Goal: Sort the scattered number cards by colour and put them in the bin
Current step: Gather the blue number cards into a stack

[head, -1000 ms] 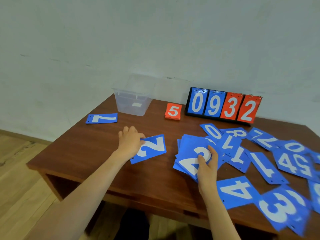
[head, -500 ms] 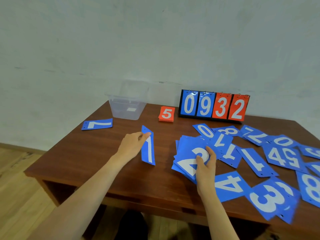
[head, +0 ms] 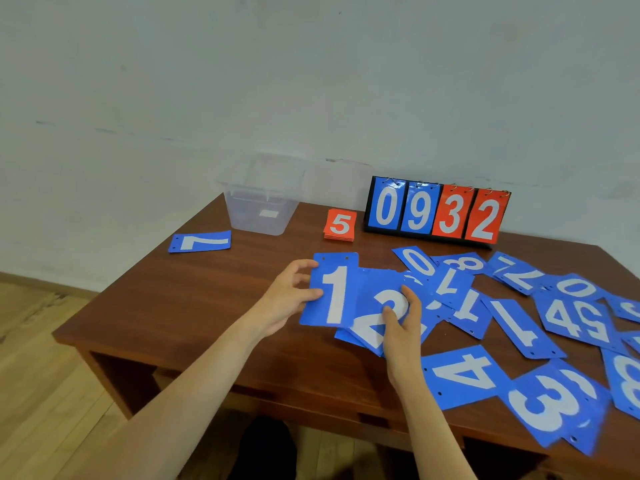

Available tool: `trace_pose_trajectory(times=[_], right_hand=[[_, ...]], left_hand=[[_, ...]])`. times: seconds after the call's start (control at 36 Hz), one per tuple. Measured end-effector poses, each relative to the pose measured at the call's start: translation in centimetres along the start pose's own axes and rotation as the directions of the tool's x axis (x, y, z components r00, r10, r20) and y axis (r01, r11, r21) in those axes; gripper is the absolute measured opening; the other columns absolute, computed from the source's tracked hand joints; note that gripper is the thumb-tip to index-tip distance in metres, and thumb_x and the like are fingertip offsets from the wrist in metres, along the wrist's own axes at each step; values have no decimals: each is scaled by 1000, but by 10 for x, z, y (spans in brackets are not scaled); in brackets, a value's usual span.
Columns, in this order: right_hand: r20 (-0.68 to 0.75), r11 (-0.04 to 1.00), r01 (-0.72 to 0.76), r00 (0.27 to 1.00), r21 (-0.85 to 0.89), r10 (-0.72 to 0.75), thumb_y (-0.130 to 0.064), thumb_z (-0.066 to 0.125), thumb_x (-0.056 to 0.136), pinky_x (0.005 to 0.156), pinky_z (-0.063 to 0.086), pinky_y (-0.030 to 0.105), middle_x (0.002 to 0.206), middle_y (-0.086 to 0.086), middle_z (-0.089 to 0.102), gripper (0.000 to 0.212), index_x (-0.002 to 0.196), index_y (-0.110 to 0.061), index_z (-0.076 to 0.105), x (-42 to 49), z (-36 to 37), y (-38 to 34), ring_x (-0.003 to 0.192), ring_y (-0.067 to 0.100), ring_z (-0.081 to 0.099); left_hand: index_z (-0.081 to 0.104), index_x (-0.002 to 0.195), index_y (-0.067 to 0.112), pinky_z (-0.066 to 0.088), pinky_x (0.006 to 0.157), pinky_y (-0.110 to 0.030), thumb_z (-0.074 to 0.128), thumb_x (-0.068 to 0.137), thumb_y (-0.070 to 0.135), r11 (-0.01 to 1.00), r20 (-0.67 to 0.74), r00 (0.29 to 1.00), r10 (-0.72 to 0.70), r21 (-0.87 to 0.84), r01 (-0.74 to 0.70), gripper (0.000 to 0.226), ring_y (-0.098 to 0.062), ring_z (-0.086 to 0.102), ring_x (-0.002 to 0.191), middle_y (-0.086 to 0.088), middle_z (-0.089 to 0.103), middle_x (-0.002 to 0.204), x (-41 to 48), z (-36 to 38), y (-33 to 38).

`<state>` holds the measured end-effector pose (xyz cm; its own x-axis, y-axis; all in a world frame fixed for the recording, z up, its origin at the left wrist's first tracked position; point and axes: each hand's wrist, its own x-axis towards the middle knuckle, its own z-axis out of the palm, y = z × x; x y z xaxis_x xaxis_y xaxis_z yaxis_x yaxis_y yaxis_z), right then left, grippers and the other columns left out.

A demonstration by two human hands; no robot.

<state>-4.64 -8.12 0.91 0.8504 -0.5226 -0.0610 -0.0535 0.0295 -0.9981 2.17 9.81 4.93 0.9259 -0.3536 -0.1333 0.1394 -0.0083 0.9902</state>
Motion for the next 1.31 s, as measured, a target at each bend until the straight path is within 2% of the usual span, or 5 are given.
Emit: trace_pose_trajectory(times=[0.36, 0.58, 0.86, 1.06, 1.31], right_hand=[[163, 987, 115, 982, -116, -96, -25, 62, 90, 60, 51, 19, 121, -16, 43, 59, 138, -35, 30, 11, 64, -14, 84, -1, 58], [217, 989, 101, 973, -112, -75, -13, 47, 98, 67, 53, 27, 96, -33, 44, 49, 140, -35, 31, 34, 118, -10, 65, 2, 60], [223, 981, 94, 973, -170, -55, -13, 42, 100, 65, 48, 20, 104, -27, 45, 44, 135, -38, 34, 64, 159, -1, 75, 1, 56], [174, 986, 13, 985, -166, 17, -14, 43, 100, 62, 47, 22, 98, -30, 43, 45, 138, -36, 34, 73, 156, 6, 72, 4, 56], [97, 991, -15, 995, -135, 29, -17, 45, 99, 66, 52, 30, 135, -10, 44, 45, 137, -39, 35, 63, 122, 6, 88, 17, 64]], left_hand=[[46, 125, 27, 45, 64, -14, 67, 87, 21, 865, -132, 960, 246, 477, -156, 44, -6, 55, 79, 5, 54, 105, 24, -7, -12], [33, 144, 16, 33, 110, -39, 55, 94, 28, 768, -414, 893, 177, 625, 137, 56, -25, 32, 137, -7, 27, 150, 77, -111, -18], [12, 151, 15, 1, 118, -46, 25, 99, 51, 332, -476, 879, -14, 827, 454, 65, -28, -6, 146, -9, 0, 159, 136, -207, -44], [49, 120, 3, 30, 101, -40, 37, 98, 44, 338, -337, 900, 278, 911, 237, 48, -31, 44, 120, -14, 50, 126, 127, -175, -53], [53, 97, 8, 38, 83, -30, 62, 89, 25, 586, -135, 937, 322, 806, -86, 20, -16, 45, 81, 5, 42, 84, 80, -96, -63]])
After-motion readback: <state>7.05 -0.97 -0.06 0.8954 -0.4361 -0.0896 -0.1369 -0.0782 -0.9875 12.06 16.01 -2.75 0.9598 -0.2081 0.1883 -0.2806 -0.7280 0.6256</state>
